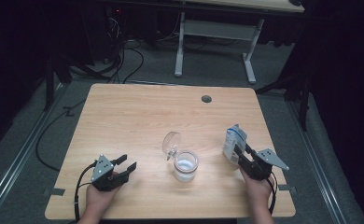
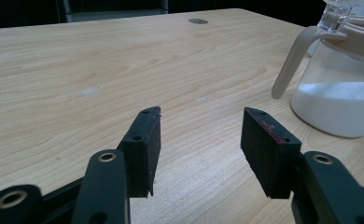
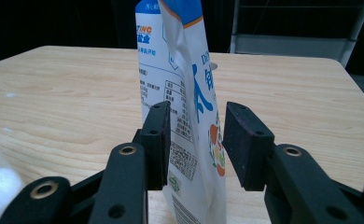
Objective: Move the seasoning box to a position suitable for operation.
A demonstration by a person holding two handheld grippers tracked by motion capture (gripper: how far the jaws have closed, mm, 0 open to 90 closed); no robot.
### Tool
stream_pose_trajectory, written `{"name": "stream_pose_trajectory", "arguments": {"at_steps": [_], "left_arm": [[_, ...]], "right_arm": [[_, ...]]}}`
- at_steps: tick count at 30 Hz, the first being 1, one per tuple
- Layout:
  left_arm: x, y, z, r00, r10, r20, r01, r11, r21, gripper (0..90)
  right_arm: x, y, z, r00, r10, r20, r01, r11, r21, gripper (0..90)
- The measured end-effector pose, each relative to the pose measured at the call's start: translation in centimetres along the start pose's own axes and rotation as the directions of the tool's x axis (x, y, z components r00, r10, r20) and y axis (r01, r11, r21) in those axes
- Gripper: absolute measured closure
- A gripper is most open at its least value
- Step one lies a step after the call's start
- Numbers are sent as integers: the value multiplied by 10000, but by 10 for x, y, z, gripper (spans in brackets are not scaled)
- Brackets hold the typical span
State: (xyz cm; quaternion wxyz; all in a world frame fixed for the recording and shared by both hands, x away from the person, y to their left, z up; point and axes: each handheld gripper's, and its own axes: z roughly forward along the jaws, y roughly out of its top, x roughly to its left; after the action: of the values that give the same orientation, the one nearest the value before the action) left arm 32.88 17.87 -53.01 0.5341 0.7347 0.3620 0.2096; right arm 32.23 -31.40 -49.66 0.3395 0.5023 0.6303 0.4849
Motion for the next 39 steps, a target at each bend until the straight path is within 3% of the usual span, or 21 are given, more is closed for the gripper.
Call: {"name": "stream_pose_trajectory", "arguments": {"at_steps": [22,34,39], "left_arm": [[-2,0,1,9997,226,4,-226,9997,102,481],[-4,0,2,9993,364,9,-364,9991,196,482],[-5,0,3,9992,411,9,-411,9989,219,484]], "right_arm": [[2,-2,-10,9990,-338,309,326,9987,387,521],[7,-4,-23,9978,-502,442,481,9978,463,512],[13,-7,-32,9953,-808,541,781,9957,506,511]]}}
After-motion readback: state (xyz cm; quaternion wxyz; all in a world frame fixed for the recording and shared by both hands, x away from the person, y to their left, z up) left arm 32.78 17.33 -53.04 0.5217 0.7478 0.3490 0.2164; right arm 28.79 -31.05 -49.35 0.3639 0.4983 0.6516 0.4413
